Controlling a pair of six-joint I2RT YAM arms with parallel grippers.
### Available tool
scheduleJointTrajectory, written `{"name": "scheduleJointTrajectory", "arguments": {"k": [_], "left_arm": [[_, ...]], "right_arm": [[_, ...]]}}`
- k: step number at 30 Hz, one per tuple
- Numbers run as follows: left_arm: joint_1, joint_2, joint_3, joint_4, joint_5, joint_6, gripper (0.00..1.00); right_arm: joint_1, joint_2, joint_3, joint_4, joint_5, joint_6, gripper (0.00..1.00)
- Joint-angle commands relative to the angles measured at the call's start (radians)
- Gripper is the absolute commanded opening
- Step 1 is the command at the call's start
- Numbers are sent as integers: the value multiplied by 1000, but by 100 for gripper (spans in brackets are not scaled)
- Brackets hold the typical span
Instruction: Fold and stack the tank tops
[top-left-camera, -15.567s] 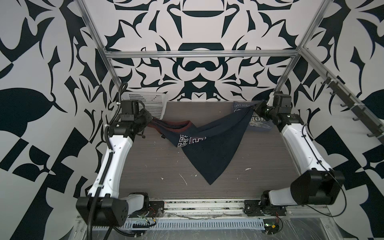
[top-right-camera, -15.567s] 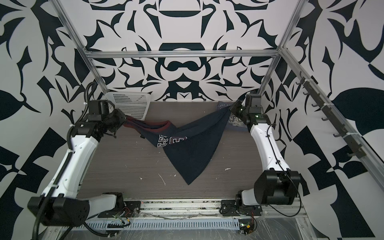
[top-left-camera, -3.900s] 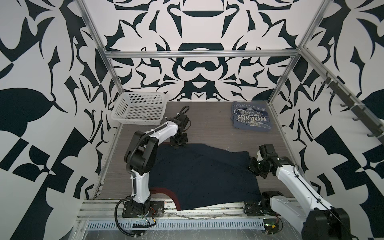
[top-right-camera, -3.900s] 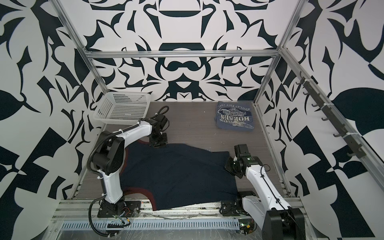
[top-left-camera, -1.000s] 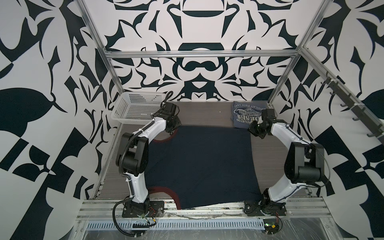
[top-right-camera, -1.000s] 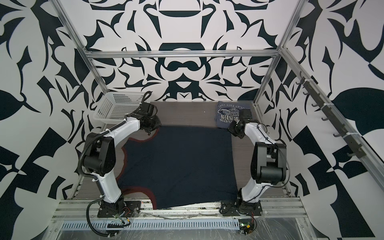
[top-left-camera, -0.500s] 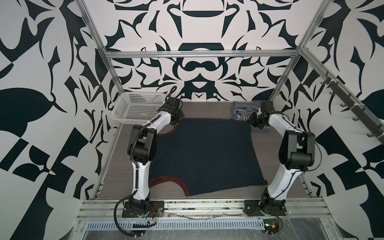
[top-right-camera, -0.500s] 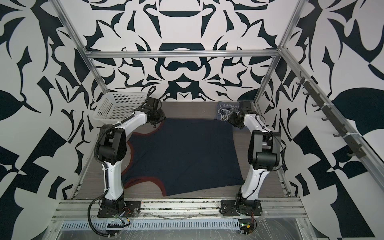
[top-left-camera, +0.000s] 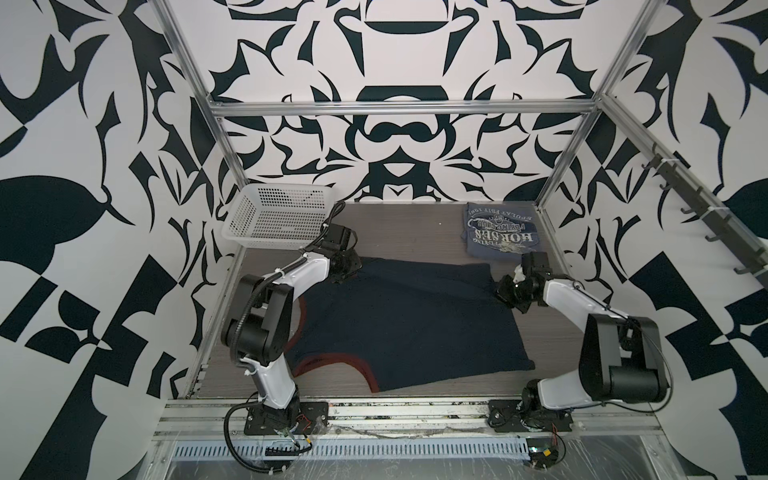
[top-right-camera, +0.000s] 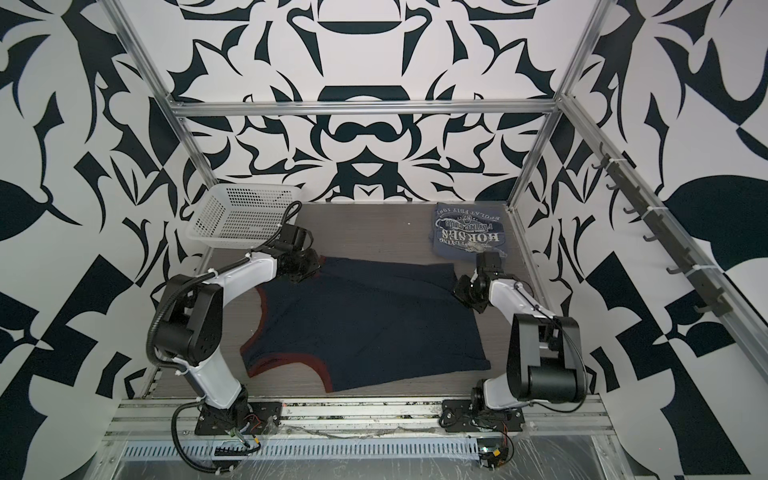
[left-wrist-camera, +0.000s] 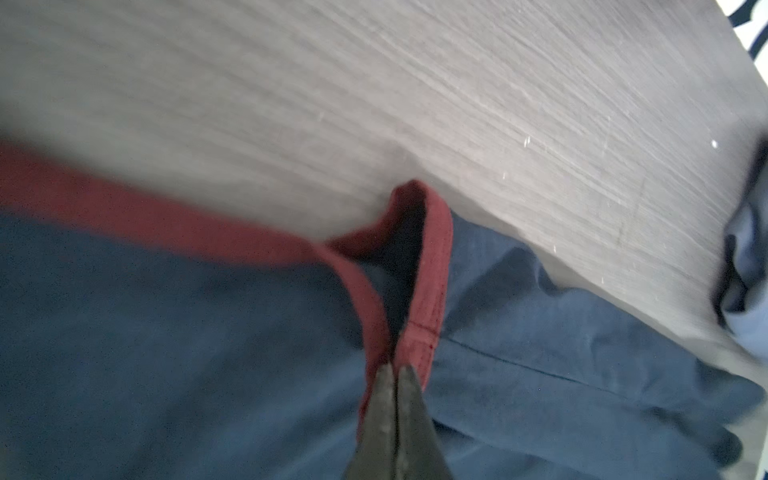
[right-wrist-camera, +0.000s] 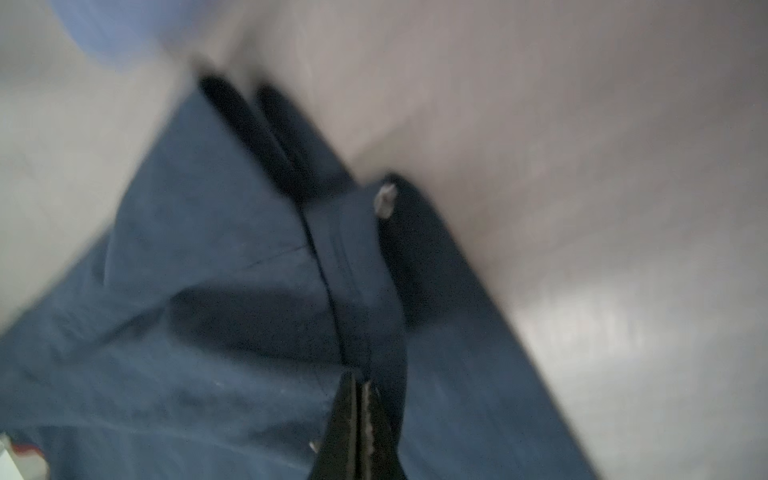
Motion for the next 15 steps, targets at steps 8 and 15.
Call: {"name": "scheduleJointTrajectory", "arguments": {"k": [8,15], "left_arm": [[-3,-53,-124,78,5,-21,0],[-4,-42,-122,90,6,-20,0]], "right_arm": [[-4,-115,91,-97,-39,-34,39],[-9,65,226,-72,-19,-45,38]]}}
